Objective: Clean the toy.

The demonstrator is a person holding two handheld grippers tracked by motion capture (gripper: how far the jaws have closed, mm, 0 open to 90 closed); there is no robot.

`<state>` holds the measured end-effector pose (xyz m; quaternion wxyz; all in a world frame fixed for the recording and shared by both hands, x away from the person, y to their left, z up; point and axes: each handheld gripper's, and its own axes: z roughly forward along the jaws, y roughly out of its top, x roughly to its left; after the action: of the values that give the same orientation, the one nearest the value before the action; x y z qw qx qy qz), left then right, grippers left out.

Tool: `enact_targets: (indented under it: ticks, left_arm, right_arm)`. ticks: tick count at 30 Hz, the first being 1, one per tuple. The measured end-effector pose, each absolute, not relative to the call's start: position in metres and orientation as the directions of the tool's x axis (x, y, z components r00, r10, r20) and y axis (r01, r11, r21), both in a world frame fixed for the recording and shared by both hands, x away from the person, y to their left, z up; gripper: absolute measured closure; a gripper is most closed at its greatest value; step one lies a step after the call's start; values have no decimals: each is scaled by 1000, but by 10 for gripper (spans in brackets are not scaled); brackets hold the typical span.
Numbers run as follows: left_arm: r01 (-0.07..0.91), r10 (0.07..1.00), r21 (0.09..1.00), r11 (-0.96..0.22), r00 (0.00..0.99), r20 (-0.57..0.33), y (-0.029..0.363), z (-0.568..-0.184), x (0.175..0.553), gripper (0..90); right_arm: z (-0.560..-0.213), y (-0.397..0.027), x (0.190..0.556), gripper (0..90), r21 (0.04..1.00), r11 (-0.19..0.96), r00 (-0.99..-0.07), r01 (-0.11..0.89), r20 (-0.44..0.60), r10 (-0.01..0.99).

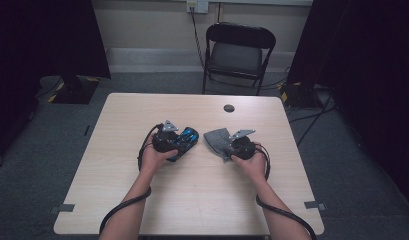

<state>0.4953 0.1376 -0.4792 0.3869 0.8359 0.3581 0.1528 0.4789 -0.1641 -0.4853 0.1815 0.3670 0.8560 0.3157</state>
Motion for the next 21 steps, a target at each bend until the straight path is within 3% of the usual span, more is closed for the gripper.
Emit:
enact_targets:
  ticks: [3, 13, 21]
  left_arm:
    - [480, 723, 753, -451, 691, -8, 139, -479, 496, 461]
    - [453, 727, 756, -472, 685, 43, 135, -481, 491, 455]
    - [464, 733, 759, -457, 680, 25, 136, -481, 491, 456]
  right_arm:
    - [-485, -163, 478, 679, 672, 530, -660, 517, -81, 747]
    - [-483, -147, 469, 679, 649, 541, -649, 535, -95, 755]
    - [-481, -116, 456, 680, 634, 598, -710, 491, -107, 697]
